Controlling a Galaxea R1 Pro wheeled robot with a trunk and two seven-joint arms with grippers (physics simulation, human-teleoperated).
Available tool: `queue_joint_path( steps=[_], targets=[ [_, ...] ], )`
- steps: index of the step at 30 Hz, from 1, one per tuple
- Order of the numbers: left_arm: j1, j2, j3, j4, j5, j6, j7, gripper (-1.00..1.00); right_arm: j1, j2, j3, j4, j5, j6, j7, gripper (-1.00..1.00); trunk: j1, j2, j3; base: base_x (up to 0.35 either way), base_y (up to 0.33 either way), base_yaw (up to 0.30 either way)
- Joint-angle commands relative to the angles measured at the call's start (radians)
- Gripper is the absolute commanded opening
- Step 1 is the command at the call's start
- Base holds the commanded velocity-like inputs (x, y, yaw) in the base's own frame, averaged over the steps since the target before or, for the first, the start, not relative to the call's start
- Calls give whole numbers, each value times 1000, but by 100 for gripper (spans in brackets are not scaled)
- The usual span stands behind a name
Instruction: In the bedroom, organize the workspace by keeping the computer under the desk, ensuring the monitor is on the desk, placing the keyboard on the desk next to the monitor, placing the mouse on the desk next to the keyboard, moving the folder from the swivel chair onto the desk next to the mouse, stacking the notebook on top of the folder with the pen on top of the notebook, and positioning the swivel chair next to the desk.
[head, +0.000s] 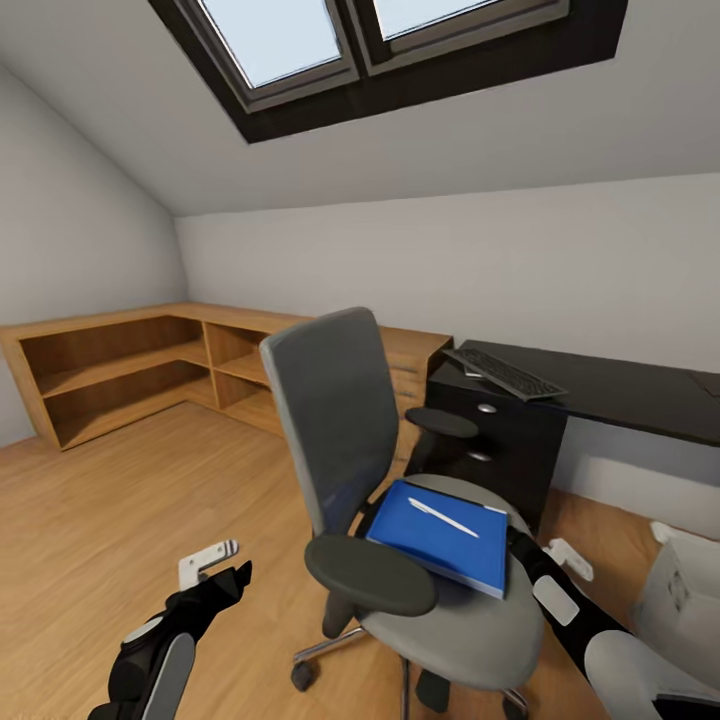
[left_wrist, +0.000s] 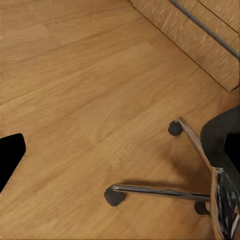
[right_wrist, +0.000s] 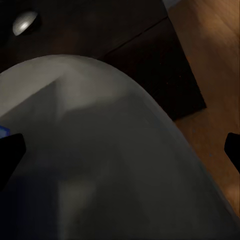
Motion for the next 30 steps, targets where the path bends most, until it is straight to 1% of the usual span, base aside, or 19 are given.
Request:
queue_joint_path(
  steps=[1,6,13,18,30],
  targets=[
    [-1,-1,-1,1,10,3,8,100,0,59,5,-1,-10,-2,3,100,0,0,-1,185,17,277],
    [-1,0,-17,5,10,3,8,100,0,59,5,-1,-10,-2,3,100,0,0,-1,239,91,277],
    [-1,0,-26,8,10,2,9,100,0,59,4,-2,-10,-2,3,100,0,0,-1,35,13,256],
    [-1,-1,-36,9,10,2,9,100,0,59,4,-3,-9,-2,2,100,0,0,-1,1,0,38],
    [-1,1,-37,9,8,2,8,100,0,59,5,-6,-8,-3,1,100,0,0,-1,-28,0,1]
  ],
)
